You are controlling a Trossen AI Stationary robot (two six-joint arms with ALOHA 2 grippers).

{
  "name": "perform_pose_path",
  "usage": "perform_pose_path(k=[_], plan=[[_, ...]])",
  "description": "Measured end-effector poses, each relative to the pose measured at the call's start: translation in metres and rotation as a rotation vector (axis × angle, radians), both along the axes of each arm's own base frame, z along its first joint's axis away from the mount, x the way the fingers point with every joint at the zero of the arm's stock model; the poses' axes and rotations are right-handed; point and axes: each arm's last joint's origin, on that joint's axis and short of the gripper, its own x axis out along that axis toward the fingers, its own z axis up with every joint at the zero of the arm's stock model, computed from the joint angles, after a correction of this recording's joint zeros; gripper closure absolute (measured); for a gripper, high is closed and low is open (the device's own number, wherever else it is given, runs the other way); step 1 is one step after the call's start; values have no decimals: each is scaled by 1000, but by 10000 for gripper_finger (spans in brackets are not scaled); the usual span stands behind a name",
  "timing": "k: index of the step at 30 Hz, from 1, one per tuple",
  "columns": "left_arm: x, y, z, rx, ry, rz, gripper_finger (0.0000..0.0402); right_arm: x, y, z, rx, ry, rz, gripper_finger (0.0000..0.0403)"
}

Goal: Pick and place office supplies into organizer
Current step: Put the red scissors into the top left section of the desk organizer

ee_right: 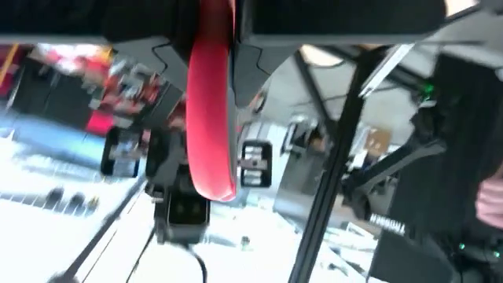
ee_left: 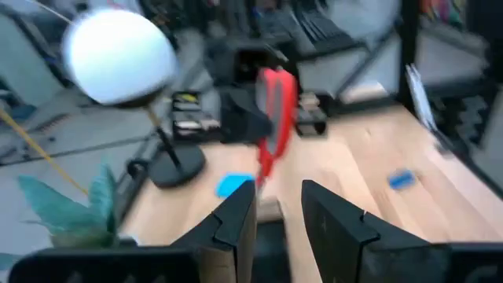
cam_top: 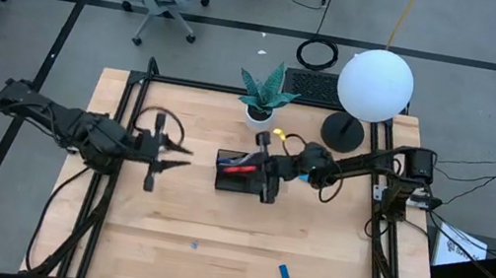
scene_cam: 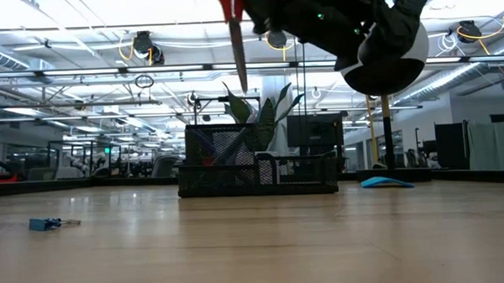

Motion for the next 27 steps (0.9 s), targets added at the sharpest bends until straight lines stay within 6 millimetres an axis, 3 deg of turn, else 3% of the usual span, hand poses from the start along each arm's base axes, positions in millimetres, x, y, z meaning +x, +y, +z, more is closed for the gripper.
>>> perform_pose_path(k=[6,11,18,23,27], plan=[[9,11,-26,-14,-116,-16,289,2,-4,-3,-51,-28,-33,380],[14,35,-47,-21,-242,94,289,12,-11,-17,-38,-1,-68,380],[13,67,-52,-142,-299,91,289,20,-30,-31,9,-9,-96,380],[12,76,-49,-206,-329,98,289,24,-42,-43,46,25,-111,380],[13,76,-58,-249,-241,64,289,29,-46,-55,70,61,-111,380]])
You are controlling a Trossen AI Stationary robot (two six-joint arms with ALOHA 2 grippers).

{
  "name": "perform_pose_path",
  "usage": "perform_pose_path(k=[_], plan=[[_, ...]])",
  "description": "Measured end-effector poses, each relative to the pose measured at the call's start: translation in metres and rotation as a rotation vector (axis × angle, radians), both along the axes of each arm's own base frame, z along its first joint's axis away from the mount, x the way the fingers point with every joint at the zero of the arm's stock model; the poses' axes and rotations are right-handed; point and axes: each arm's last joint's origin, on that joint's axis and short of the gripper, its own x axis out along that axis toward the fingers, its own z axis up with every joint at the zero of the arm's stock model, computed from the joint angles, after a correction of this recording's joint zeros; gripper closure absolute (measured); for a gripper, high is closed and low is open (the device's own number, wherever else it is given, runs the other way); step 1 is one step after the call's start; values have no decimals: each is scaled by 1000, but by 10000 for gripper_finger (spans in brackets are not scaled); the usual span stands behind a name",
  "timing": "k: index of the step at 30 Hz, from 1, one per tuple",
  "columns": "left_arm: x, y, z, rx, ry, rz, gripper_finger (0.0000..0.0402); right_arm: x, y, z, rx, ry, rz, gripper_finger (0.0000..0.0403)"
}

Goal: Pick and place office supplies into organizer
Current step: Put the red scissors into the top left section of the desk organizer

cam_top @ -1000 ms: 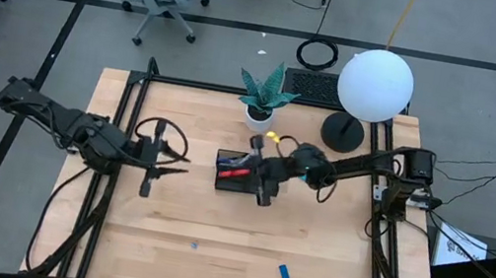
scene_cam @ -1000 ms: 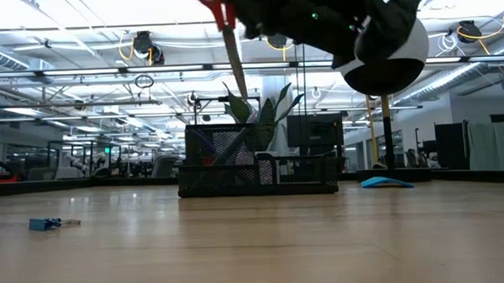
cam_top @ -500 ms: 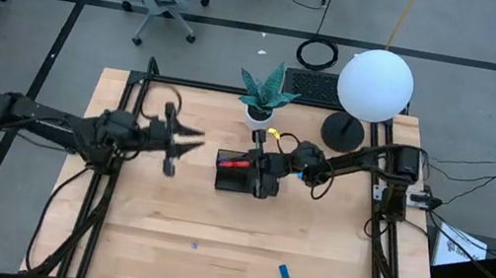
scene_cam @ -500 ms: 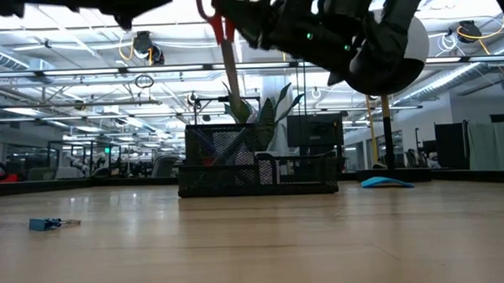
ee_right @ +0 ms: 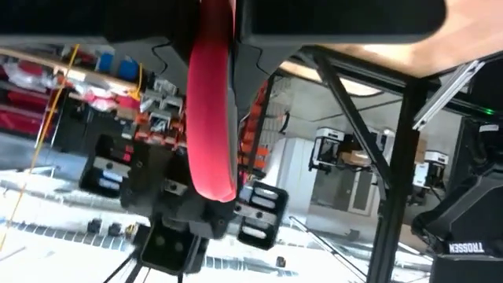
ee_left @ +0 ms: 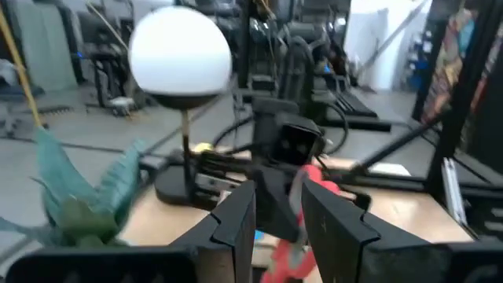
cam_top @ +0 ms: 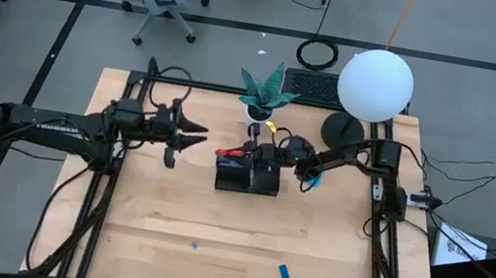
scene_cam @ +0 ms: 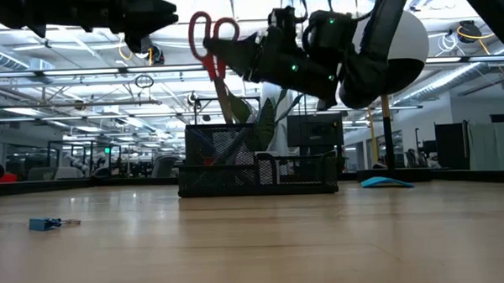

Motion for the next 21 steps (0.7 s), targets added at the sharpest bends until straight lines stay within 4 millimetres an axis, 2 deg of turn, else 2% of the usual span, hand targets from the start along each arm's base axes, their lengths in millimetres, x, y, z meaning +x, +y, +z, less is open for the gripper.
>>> perform_pose_path(k=[10,16,21], plan=[[-1,-2,7,1,-64,-38,289,7,-7,-31,67,96,-55,380],[-1,-3,6,-11,-63,-50,289,7,-13,-37,105,126,-118,331],[-1,-3,6,-12,-63,-50,289,6,-13,-29,106,92,-137,300]])
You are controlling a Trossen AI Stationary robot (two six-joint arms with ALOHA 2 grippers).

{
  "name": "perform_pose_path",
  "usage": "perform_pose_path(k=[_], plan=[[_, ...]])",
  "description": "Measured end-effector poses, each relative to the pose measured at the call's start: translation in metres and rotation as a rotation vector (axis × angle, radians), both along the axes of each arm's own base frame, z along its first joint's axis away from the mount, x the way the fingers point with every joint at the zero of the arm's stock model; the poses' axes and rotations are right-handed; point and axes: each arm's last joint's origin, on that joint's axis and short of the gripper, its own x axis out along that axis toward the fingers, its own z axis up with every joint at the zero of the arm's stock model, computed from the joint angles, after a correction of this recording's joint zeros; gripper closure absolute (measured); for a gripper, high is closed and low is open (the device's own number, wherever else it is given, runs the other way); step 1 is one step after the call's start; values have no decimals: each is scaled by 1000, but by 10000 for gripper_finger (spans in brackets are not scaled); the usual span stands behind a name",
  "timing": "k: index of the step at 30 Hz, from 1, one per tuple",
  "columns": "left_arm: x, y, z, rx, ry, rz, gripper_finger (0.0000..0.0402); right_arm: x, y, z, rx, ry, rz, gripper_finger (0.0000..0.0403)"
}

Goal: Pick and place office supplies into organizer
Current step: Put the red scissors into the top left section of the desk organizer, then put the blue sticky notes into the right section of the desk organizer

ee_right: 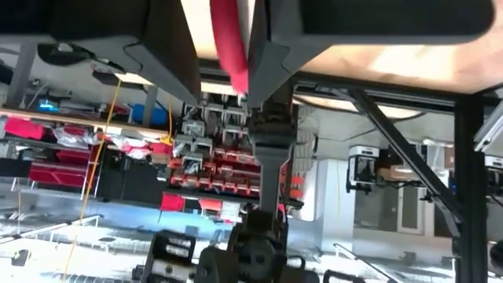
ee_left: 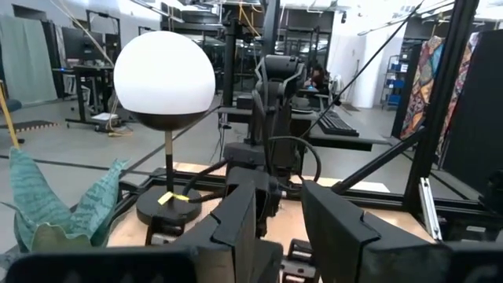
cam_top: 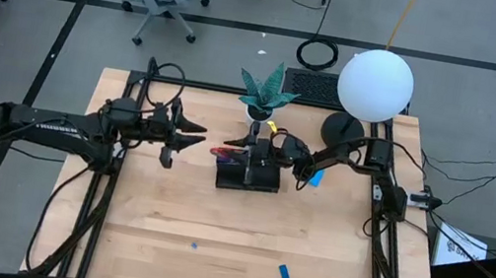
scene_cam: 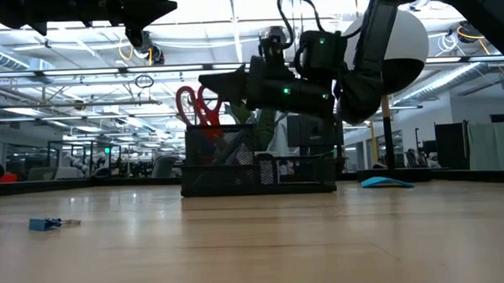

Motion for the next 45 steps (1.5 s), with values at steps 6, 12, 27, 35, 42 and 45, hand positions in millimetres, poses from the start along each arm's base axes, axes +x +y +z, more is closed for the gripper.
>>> perform_pose_path(k=[6,12,27,35,42,45], plan=[[0,0,0,-1,1,-8,289,-1,10,27,-15,-33,27,284],[0,-1,0,-4,2,-44,289,-6,29,57,-115,98,51,284],[0,-2,0,-1,2,-77,289,-67,70,124,-263,540,-133,286],[0,-2,0,-4,3,-77,289,-82,88,119,-400,704,-344,282],[0,-2,0,-9,3,-77,289,-90,103,111,-513,820,-452,284],[0,-2,0,-24,4,-79,289,-95,105,106,-531,878,-506,286]])
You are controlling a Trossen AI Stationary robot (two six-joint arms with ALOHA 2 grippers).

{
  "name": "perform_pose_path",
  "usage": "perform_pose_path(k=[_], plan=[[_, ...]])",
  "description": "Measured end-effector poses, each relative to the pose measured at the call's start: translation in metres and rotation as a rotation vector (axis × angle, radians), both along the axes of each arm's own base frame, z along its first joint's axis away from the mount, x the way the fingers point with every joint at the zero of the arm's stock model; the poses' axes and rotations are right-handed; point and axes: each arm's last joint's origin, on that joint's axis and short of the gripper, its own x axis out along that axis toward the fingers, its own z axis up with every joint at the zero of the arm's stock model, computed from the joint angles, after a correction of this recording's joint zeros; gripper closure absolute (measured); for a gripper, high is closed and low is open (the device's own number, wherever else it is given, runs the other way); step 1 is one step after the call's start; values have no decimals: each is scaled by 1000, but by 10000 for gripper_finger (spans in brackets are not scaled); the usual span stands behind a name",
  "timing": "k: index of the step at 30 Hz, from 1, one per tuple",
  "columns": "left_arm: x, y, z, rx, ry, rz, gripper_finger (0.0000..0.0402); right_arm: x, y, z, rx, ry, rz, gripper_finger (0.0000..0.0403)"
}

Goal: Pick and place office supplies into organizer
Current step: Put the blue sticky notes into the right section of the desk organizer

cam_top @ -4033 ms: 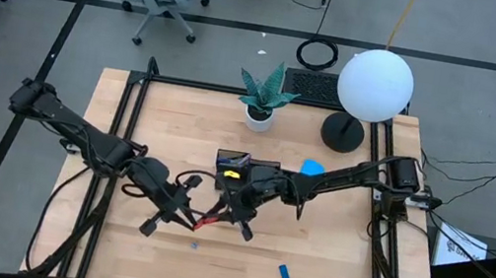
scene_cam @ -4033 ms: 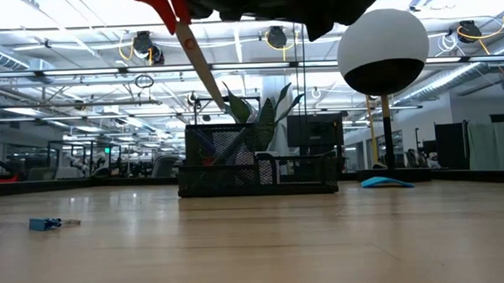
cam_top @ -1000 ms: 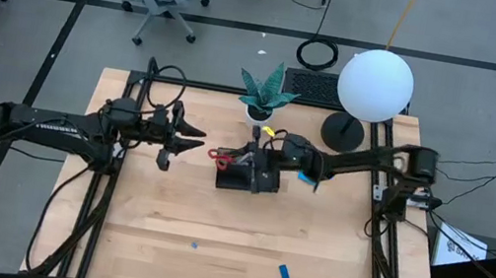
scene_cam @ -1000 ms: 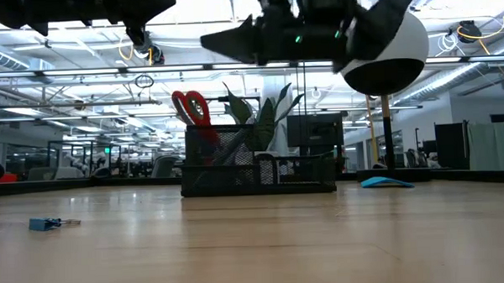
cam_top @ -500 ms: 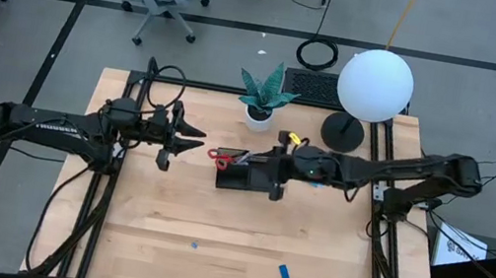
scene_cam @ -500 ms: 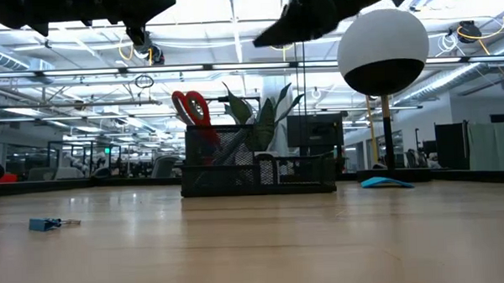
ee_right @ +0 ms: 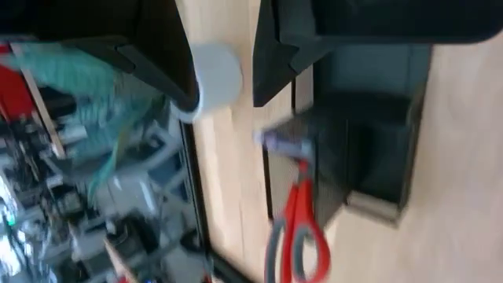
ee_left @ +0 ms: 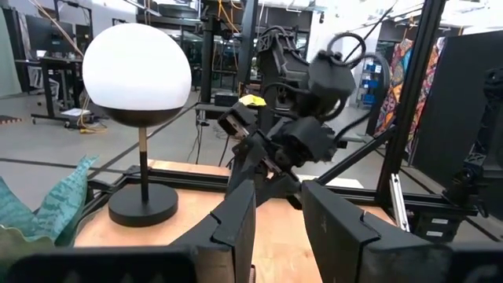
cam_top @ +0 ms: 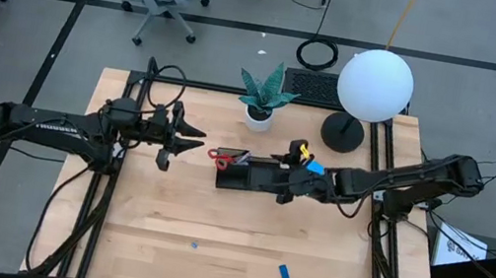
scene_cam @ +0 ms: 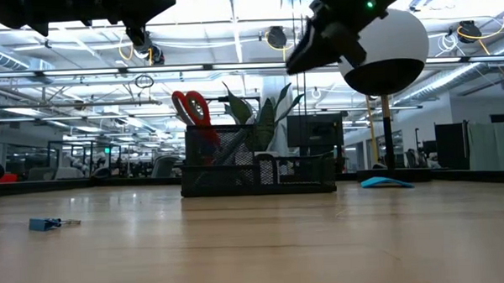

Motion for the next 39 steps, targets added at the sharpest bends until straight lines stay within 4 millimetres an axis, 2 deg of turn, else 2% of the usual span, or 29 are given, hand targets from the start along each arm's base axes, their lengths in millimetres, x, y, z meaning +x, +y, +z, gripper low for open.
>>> perform_pose_path(k=[4,14,20,25,39], plan=[[0,0,-1,-2,7,-4,289,-9,2,-11,51,57,-71,290],[0,0,-1,1,7,-7,289,-42,-2,-67,136,205,-201,291],[0,0,-1,4,7,-7,289,-62,4,-92,200,276,-213,291],[0,0,-1,4,6,-7,289,-75,7,-104,204,318,-233,293],[0,0,-1,4,6,-7,289,-91,-1,-123,142,336,-277,293]])
